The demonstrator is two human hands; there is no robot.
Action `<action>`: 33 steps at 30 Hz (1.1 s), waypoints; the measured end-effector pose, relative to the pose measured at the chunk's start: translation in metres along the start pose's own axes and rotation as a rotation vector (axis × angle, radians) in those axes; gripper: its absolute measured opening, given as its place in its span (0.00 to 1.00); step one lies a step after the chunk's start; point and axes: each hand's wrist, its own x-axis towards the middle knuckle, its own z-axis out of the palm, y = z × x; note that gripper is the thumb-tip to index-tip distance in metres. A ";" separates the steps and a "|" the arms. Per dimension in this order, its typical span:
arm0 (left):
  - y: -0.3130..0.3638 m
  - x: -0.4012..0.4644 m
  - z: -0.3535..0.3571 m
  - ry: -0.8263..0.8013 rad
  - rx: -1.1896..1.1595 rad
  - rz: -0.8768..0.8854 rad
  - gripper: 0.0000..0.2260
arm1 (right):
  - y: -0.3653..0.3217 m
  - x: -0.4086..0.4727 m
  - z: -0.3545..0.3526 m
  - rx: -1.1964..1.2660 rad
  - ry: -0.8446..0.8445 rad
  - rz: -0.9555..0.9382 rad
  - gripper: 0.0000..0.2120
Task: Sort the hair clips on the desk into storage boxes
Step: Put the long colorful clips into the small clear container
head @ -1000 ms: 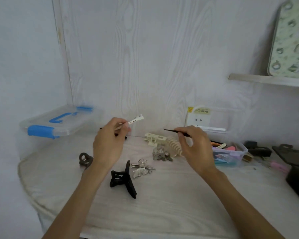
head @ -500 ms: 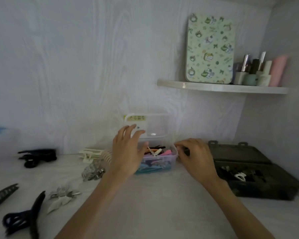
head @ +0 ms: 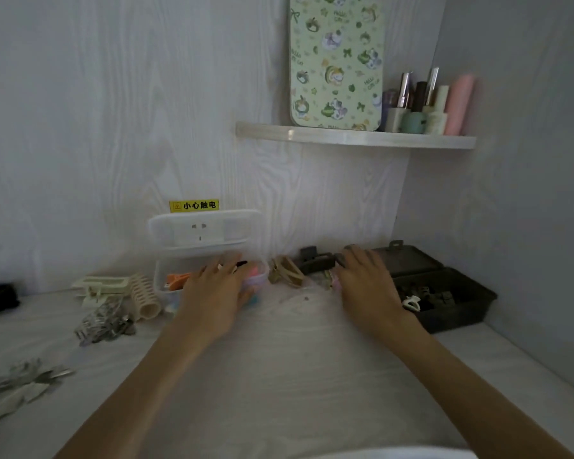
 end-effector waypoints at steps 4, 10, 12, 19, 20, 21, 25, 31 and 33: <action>-0.006 -0.003 -0.012 -0.103 -0.009 -0.043 0.19 | -0.037 0.003 0.004 0.236 -0.113 0.009 0.14; -0.017 -0.011 -0.028 -0.251 -0.056 0.022 0.20 | -0.041 0.009 0.020 0.343 -0.339 0.100 0.19; -0.013 -0.019 -0.034 -0.258 -0.059 0.024 0.20 | -0.045 0.007 0.017 0.338 -0.233 0.090 0.16; 0.003 -0.029 -0.034 -0.282 -0.146 -0.010 0.16 | -0.046 -0.012 -0.010 0.489 -0.256 0.021 0.12; 0.006 -0.029 -0.034 -0.284 -0.141 -0.040 0.16 | -0.044 -0.015 -0.014 0.510 -0.274 0.015 0.11; 0.009 -0.028 -0.035 -0.286 -0.157 -0.053 0.17 | -0.043 -0.018 -0.018 0.543 -0.282 0.026 0.11; 0.006 -0.024 -0.060 -0.300 -0.332 -0.083 0.25 | -0.039 -0.028 -0.039 0.710 -0.134 0.151 0.10; -0.034 -0.022 -0.094 -0.013 -0.355 -0.234 0.17 | -0.073 -0.001 -0.082 0.857 0.081 0.048 0.09; -0.047 -0.015 -0.093 0.038 -0.378 -0.240 0.16 | -0.098 0.019 -0.087 0.869 0.048 -0.033 0.10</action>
